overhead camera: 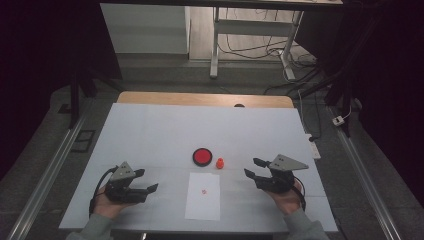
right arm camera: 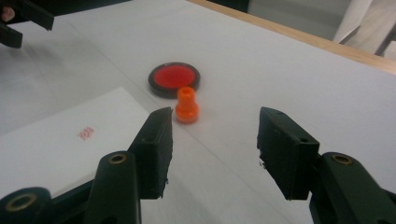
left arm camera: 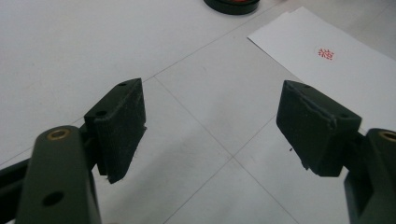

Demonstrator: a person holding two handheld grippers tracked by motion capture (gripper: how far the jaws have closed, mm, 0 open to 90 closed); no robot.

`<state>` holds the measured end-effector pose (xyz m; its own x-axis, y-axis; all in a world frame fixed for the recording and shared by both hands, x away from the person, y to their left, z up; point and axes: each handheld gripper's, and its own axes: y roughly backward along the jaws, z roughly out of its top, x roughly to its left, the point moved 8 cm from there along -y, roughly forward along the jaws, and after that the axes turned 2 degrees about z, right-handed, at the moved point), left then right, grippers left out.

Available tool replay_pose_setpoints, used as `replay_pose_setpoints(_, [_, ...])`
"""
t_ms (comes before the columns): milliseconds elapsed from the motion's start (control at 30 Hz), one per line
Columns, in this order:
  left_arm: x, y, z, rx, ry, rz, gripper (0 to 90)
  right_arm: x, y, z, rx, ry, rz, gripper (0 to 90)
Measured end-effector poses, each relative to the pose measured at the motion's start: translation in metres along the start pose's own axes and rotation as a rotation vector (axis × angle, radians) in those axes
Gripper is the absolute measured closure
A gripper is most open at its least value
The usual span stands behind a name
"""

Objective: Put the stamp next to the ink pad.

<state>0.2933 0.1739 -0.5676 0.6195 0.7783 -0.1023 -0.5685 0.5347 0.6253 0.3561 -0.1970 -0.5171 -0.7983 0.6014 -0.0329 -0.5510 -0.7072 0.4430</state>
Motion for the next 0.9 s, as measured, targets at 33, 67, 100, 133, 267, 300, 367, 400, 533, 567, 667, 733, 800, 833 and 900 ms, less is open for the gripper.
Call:
replay_pose_setpoints(33, [0.0, 0.0, 0.0, 0.0, -0.001, 0.0, 24.5, -0.002, 0.006, -0.002, -0.001, 0.008, -0.016, 44.7])
replay_pose_setpoints(67, [-0.001, 0.0, 0.0, 0.0, -0.001, -0.001, 24.5, -0.004, 0.012, -0.005, 0.004, 0.014, -0.026, 44.7])
replay_pose_setpoints(100, [-0.001, 0.0, 0.0, 0.001, -0.002, -0.003, 24.5, -0.005, 0.017, -0.008, 0.0, 0.018, -0.03, 44.7])
replay_pose_setpoints(133, [-0.001, -0.001, 0.0, 0.001, -0.003, -0.002, 24.4, -0.007, 0.023, -0.011, 0.001, 0.009, -0.036, 44.7])
replay_pose_setpoints(267, [-0.002, -0.002, 0.0, 0.004, -0.007, -0.004, 24.5, -0.013, 0.039, -0.024, 0.001, -0.012, -0.05, 44.6])
replay_pose_setpoints(300, [-0.002, -0.002, 0.0, 0.005, -0.007, -0.004, 24.5, -0.015, 0.042, -0.026, 0.005, -0.014, -0.053, 44.6])
replay_pose_setpoints(367, [-0.002, -0.002, 0.0, 0.004, -0.007, -0.003, 24.4, -0.017, 0.045, -0.031, 0.01, -0.019, -0.055, 44.8])
replay_pose_setpoints(400, [-0.002, -0.002, 0.0, 0.004, -0.007, -0.002, 24.5, -0.018, 0.047, -0.033, 0.011, -0.019, -0.056, 44.8])
replay_pose_setpoints(533, [-0.002, -0.002, 0.0, 0.004, -0.006, -0.002, 24.4, -0.022, 0.048, -0.038, 0.018, -0.03, -0.063, 44.8])
replay_pose_setpoints(567, [-0.002, -0.002, 0.0, 0.004, -0.007, -0.002, 24.4, -0.022, 0.048, -0.038, 0.019, -0.031, -0.065, 44.8])
replay_pose_setpoints(667, [-0.002, -0.002, 0.0, 0.005, -0.008, -0.003, 24.4, -0.022, 0.048, -0.037, 0.019, -0.03, -0.065, 44.8])
replay_pose_setpoints(733, [-0.002, -0.002, 0.0, 0.005, -0.008, -0.002, 24.5, -0.023, 0.049, -0.037, 0.015, -0.032, -0.066, 45.0])
replay_pose_setpoints(800, [-0.001, -0.002, 0.0, 0.006, -0.007, -0.002, 24.5, -0.023, 0.049, -0.037, 0.014, -0.034, -0.065, 45.2])
replay_pose_setpoints(833, [-0.001, -0.002, 0.0, 0.006, -0.007, -0.001, 24.4, -0.023, 0.049, -0.037, 0.015, -0.033, -0.064, 45.7])
replay_pose_setpoints(900, [-0.001, -0.002, 0.0, 0.003, -0.007, 0.002, 24.4, -0.023, 0.049, -0.037, 0.016, -0.032, -0.066, 46.0])
